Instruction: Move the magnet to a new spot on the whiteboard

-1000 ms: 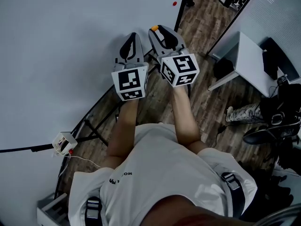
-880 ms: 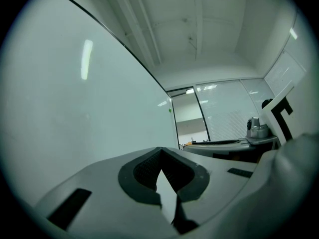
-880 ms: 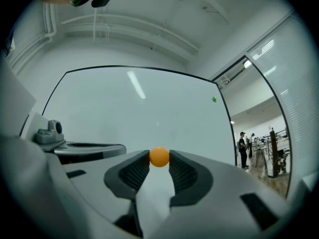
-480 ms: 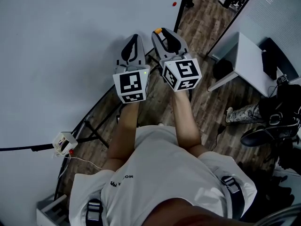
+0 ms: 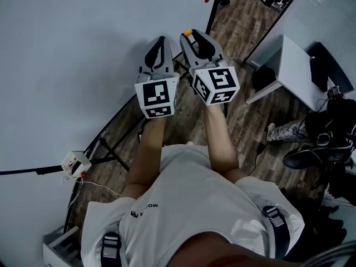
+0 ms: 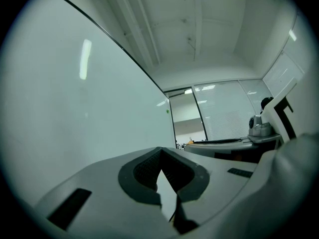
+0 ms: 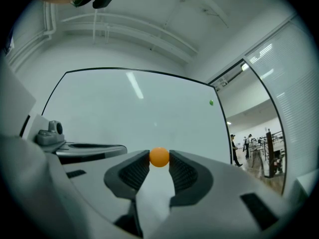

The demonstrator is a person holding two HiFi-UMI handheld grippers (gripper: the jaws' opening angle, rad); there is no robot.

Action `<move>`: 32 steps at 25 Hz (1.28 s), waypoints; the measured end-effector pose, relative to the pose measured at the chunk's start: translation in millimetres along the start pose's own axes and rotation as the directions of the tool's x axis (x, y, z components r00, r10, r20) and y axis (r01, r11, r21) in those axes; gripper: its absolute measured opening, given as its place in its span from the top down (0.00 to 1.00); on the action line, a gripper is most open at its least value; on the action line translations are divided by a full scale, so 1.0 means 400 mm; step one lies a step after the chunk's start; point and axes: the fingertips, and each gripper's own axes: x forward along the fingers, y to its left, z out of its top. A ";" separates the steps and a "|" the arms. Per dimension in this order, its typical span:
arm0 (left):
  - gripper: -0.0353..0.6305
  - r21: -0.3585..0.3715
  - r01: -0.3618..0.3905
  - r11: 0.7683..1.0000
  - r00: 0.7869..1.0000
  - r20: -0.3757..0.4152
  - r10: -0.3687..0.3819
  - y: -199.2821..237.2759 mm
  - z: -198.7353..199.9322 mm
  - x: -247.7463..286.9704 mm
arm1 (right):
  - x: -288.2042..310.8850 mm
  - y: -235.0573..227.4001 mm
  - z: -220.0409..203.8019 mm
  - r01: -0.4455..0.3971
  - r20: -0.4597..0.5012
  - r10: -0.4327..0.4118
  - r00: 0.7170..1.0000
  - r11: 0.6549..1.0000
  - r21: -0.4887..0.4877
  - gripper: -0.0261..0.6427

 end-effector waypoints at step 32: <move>0.94 0.007 -0.027 1.000 0.999 0.021 0.027 0.020 0.004 -0.005 | 0.029 0.013 0.001 -0.037 0.009 0.037 0.999 0.999 0.024 0.77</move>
